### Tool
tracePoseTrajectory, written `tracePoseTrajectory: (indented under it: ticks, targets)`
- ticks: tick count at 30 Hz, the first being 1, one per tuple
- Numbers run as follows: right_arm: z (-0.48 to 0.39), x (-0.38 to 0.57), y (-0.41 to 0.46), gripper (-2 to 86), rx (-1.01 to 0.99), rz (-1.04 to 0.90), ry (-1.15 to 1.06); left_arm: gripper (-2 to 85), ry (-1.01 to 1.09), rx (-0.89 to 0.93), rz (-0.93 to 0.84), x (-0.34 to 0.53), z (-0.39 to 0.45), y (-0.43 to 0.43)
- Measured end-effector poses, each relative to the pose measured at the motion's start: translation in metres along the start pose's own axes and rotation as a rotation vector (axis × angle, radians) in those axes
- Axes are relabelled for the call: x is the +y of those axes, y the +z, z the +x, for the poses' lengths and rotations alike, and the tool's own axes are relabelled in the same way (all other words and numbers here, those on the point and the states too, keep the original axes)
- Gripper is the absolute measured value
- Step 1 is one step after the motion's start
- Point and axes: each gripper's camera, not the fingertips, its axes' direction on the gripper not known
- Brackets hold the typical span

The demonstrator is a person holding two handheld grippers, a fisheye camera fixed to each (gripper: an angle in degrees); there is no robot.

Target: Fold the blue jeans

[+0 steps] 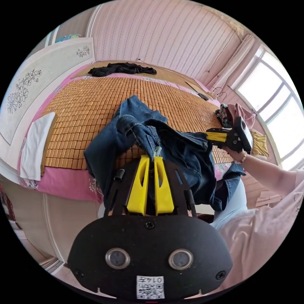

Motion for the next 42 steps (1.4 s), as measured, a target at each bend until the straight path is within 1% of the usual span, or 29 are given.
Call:
tracePoseTrajectory:
  ticks: [1,3,4,5,7,10,12,13,15,16,17,18,20,21,22,24,25,27,28,30,31,32,33,34,35,36,38,39,42]
  targets:
    - [0.019,0.004,-0.011,1.0,-0.085,0.03,0.067,-0.2,0.018,0.016,0.043,0.004,0.009,-0.027]
    - [0.102,0.04,-0.045,0.6,-0.46,0.175,0.385,-0.3,0.056,0.04,0.107,0.01,0.024,-0.063]
    - [0.121,0.055,-0.051,0.5,-0.55,0.225,0.462,-0.4,0.085,0.069,0.154,0.014,0.037,-0.085]
    - [0.152,0.09,-0.064,0.5,-0.683,0.343,0.596,-0.4,0.118,0.122,0.201,0.017,0.05,-0.102]
    - [0.181,0.138,-0.087,0.6,-0.718,0.47,0.715,-0.5,0.167,0.213,0.251,0.017,0.076,-0.121]
    - [0.217,0.208,-0.154,0.8,-0.583,0.631,0.788,-0.6,0.315,0.398,0.278,-0.001,0.146,-0.144]
    - [0.264,0.255,-0.24,0.8,-0.482,0.846,0.843,-0.7,0.447,0.467,0.343,-0.022,0.2,-0.168]
    - [0.276,0.261,-0.269,0.8,-0.43,0.896,0.842,-0.7,0.51,0.532,0.42,-0.042,0.232,-0.195]
    - [0.306,0.259,-0.423,0.9,-0.103,1.062,0.735,-0.8,0.562,0.677,0.554,-0.078,0.27,-0.25]
    - [0.308,0.253,-0.466,0.9,-0.022,1.102,0.695,-0.8,0.599,0.775,0.657,-0.098,0.29,-0.296]
    - [0.307,0.235,-0.552,0.9,0.131,1.159,0.628,-0.8,0.656,0.838,0.76,-0.109,0.307,-0.342]
    - [0.298,0.213,-0.632,0.9,0.264,1.2,0.573,-0.8,0.688,0.849,0.814,-0.112,0.315,-0.366]
    - [0.275,0.18,-0.727,0.9,0.425,1.266,0.507,-0.7,0.746,0.814,1.011,-0.111,0.328,-0.442]
    - [0.261,0.155,-0.769,0.9,0.5,1.289,0.459,-0.7,0.743,0.803,1.046,-0.109,0.326,-0.456]
    - [0.256,0.142,-0.784,0.9,0.505,1.296,0.434,-0.7,0.71,0.785,1.093,-0.107,0.316,-0.475]
    - [0.254,0.082,-0.807,0.9,0.361,1.245,0.33,-0.7,0.656,0.769,1.115,-0.101,0.293,-0.486]
    - [0.256,0.063,-0.804,0.9,0.313,1.211,0.305,-0.7,0.619,0.779,1.092,-0.096,0.275,-0.479]
    - [0.257,-0.016,-0.746,0.8,0.214,1.057,0.246,-0.8,0.556,0.727,1.024,-0.083,0.249,-0.451]
    - [0.255,-0.037,-0.721,0.8,0.208,1.015,0.231,-0.8,0.503,0.654,0.978,-0.069,0.232,-0.423]
    - [0.243,-0.116,-0.59,0.6,0.129,0.785,0.199,-0.8,0.426,0.561,0.903,-0.044,0.205,-0.372]
    - [0.238,-0.132,-0.552,0.5,0.096,0.732,0.191,-0.8,0.347,0.523,0.812,-0.028,0.184,-0.333]
    - [0.226,-0.157,-0.472,0.4,0.007,0.641,0.184,-0.9,0.256,0.495,0.707,-0.012,0.161,-0.293]
    - [0.212,-0.174,-0.391,0.2,-0.094,0.557,0.195,-0.9,0.203,0.485,0.651,-0.004,0.148,-0.271]
    - [0.204,-0.181,-0.351,0.2,-0.141,0.514,0.206,-0.9,0.092,0.476,0.546,0.013,0.12,-0.231]
    - [0.185,-0.189,-0.276,0.1,-0.213,0.437,0.228,-0.9,-0.011,0.466,0.471,0.032,0.094,-0.196]
    - [0.165,-0.193,-0.209,0.0,-0.274,0.353,0.254,-0.9,-0.038,0.445,0.437,0.041,0.084,-0.182]
    - [0.14,-0.194,-0.129,0.1,-0.376,0.253,0.305,-1.0,-0.124,0.323,0.323,0.069,0.059,-0.143]
    - [0.125,-0.194,-0.095,0.2,-0.439,0.224,0.322,-1.0,-0.142,0.313,0.312,0.074,0.054,-0.138]
    - [0.105,-0.214,-0.063,0.6,-0.486,0.204,0.325,-1.0,-0.274,0.323,0.304,0.088,0.018,-0.127]
